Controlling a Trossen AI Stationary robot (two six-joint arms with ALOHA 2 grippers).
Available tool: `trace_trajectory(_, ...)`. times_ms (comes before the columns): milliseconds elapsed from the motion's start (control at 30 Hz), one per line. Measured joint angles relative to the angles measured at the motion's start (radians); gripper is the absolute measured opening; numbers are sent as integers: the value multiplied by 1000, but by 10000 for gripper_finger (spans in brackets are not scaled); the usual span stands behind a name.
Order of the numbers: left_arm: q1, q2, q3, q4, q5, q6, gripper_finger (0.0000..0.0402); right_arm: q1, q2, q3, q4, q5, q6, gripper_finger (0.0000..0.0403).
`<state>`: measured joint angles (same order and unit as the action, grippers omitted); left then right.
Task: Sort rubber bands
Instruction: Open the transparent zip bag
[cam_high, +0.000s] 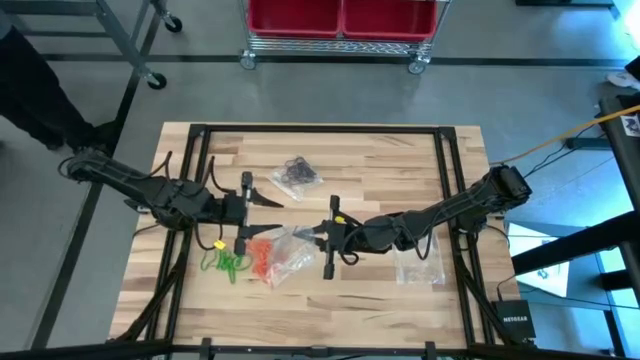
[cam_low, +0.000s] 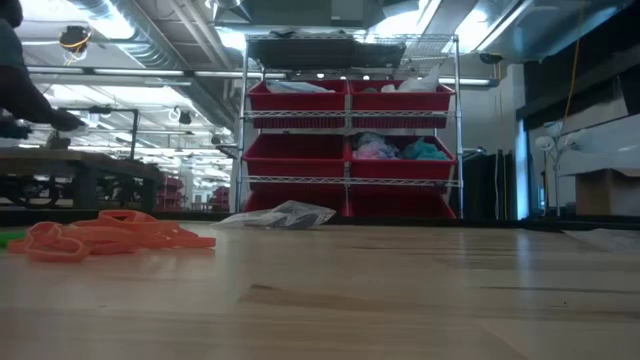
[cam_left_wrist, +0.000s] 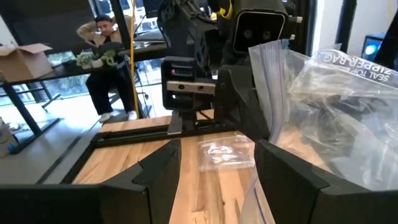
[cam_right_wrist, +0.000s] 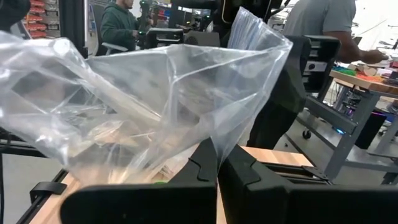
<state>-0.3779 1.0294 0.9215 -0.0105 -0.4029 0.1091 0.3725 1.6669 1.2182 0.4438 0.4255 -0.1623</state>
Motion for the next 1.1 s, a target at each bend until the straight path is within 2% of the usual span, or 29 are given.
trace_trajectory(1100, -1, 11, 0, 0, 17, -5, 198, -15, 0, 0, 0, 8, 0, 0)
